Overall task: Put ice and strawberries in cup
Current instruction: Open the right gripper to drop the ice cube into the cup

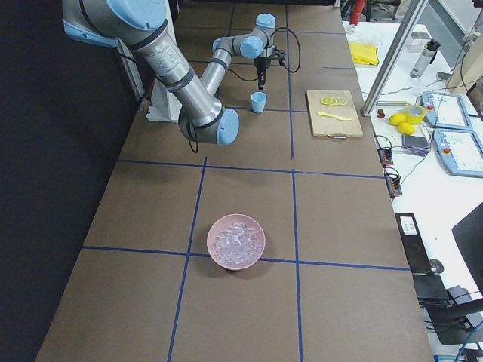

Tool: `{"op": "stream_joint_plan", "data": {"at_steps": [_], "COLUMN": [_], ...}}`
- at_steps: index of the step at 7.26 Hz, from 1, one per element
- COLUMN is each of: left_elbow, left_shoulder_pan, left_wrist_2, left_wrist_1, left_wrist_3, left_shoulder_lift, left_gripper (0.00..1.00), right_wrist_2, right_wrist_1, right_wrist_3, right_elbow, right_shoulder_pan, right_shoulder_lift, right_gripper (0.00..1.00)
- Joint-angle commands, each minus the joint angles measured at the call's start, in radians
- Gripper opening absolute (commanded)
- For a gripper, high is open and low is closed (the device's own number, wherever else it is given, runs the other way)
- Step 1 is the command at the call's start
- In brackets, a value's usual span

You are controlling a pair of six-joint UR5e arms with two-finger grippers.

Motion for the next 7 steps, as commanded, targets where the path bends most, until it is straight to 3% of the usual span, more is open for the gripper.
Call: {"op": "stream_joint_plan", "data": {"at_steps": [1,2,3,5,7], "left_elbow": [0.000,0.000,0.000,0.002,0.002], "left_shoulder_pan": [0.000,0.000,0.000,0.000,0.000], "left_wrist_2": [0.000,0.000,0.000,0.000,0.000], "left_wrist_1": [0.000,0.000,0.000,0.000,0.000], "left_wrist_3": [0.000,0.000,0.000,-0.002,0.000], "left_shoulder_lift": [-0.001,-0.001,-0.001,0.001,0.001], "left_gripper": [1.00,1.00,1.00,1.00,1.00], "right_wrist_2": [-0.006,-0.007,-0.007,-0.009,-0.037], "right_wrist_1": [0.005,0.006,0.006,0.006,0.006], "right_wrist_3": [0.001,0.000,0.000,0.000,0.000], "right_elbow": [-0.011,-0.011,-0.013,-0.011,-0.014], "right_shoulder_pan": [-0.009,-0.009,-0.009,-0.016,-0.023], "right_shoulder_lift": [-0.002,-0.002,-0.002,-0.005,-0.005], "right_gripper": [0.01,0.01,0.09,0.76,0.79]}}
